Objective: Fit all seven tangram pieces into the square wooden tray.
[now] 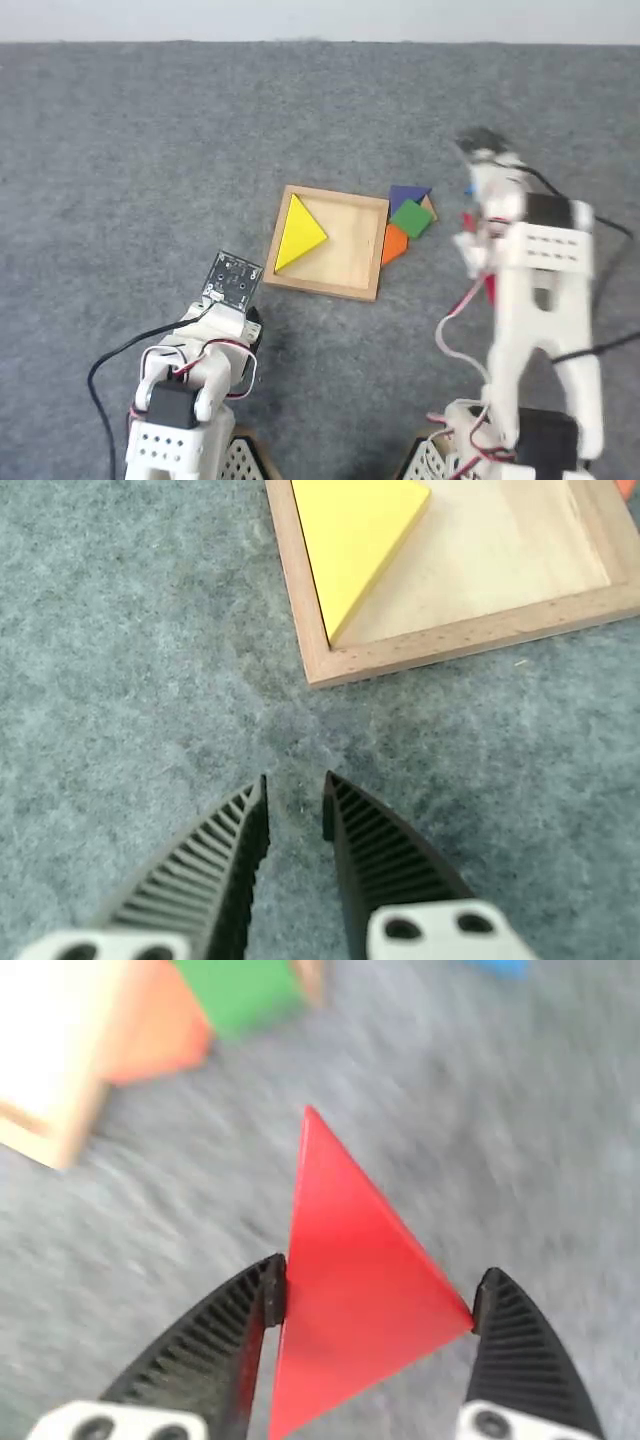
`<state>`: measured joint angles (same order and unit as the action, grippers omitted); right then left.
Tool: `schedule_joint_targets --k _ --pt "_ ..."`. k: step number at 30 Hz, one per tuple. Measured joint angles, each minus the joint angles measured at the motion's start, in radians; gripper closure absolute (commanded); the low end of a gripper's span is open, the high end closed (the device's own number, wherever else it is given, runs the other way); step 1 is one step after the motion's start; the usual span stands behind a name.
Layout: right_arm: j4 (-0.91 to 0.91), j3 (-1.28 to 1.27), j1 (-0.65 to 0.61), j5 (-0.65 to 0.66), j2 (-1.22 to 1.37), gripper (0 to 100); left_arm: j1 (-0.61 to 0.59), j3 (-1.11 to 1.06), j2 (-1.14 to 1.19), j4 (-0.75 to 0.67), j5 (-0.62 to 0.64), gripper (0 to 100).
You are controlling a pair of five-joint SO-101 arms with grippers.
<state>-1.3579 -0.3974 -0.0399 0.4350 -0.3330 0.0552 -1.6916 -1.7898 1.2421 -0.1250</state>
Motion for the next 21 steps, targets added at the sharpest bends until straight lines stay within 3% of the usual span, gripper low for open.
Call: schedule_joint_targets --k 5,12,16,21 --pt "0.0 0.167 -0.181 -0.106 0.147 74.6 0.0 0.0 0.0 0.0 0.0 91" --pt "-0.028 0.468 -0.299 -0.181 0.514 74.5 0.0 0.0 0.0 0.0 0.0 91" --pt "-0.12 0.603 -0.296 -0.186 0.592 74.3 0.0 0.0 0.0 0.0 0.0 91" --pt "-0.161 0.585 -0.192 -0.173 0.557 74.2 0.0 0.0 0.0 0.0 0.0 91"
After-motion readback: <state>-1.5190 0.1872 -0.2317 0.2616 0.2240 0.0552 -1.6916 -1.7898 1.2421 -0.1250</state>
